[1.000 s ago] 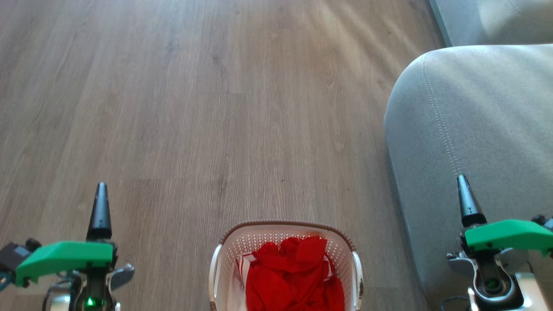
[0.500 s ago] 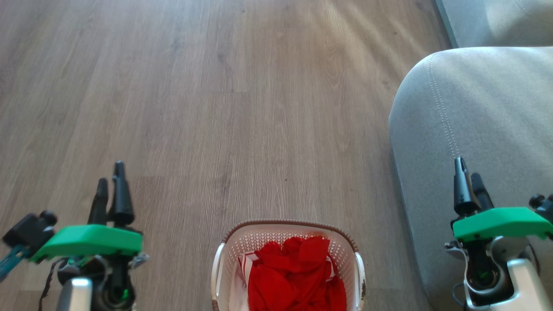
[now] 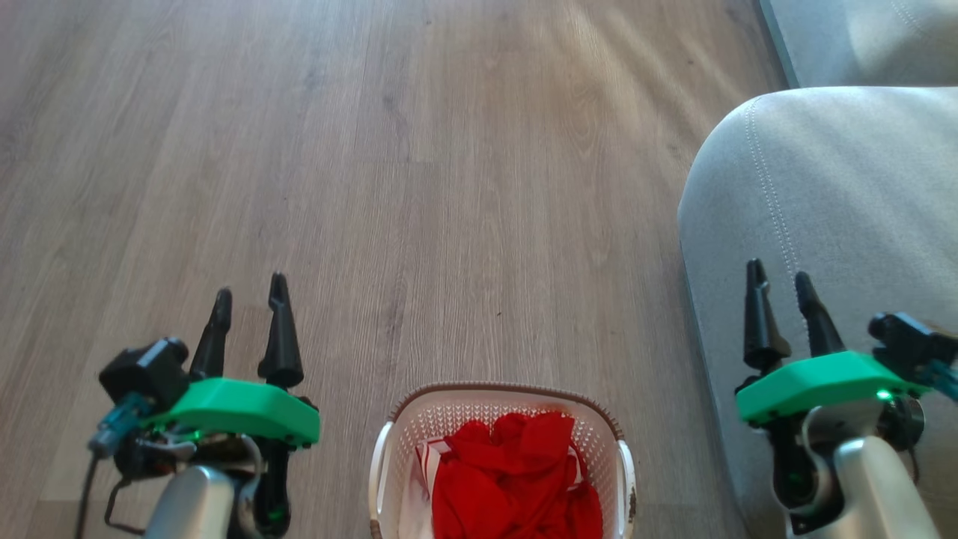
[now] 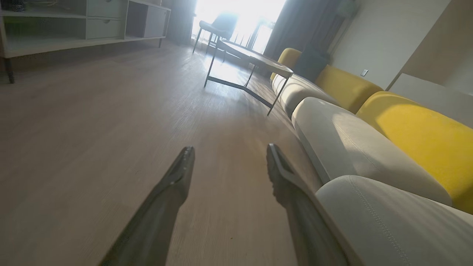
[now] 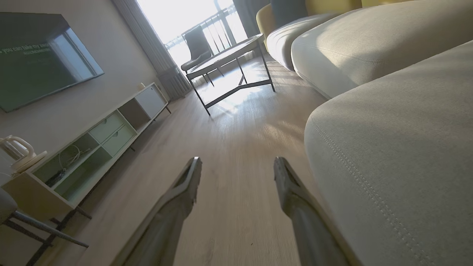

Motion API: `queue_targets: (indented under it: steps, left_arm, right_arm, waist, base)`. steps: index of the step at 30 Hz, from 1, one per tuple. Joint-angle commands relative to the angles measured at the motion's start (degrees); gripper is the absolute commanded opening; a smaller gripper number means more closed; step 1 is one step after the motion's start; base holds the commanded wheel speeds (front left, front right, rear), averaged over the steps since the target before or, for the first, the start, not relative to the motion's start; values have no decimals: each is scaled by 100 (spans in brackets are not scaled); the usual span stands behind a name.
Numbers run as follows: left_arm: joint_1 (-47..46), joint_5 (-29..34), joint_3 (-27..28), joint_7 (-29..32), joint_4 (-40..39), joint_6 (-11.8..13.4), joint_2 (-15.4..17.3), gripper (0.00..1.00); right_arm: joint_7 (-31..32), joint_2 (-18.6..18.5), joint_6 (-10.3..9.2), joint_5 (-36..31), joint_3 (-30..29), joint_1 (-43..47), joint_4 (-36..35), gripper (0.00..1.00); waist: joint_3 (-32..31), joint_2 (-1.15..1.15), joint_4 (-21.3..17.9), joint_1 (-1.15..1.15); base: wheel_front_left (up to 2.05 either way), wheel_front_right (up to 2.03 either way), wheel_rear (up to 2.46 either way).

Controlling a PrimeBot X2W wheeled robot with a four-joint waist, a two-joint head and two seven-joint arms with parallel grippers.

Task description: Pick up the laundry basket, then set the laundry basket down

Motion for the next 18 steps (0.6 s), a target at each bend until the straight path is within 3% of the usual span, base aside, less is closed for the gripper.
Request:
queue_targets:
  steps: [1,13,18]
  left_arm:
    - [-331,214,37,-84,-134,142,121,100]
    - [-644,1223,-1257,-269,129,1036,812,100]
    - [-768,1342,-1635,-353,518,1216,956,100]
  right_arm:
    - [-94,-66,27,-286,166,-365,-207,100]
    - [-278,-76,31,-1442,291,-374,150,100]
    - [-362,-73,32,-1897,298,-398,468,100]
  waist:
    - [-8,0,4,0]
    - [-21,0,11,0]
    - [-47,0,10,0]
  base:
    - [0,0,0]
    - [0,0,0]
    - [0,0,0]
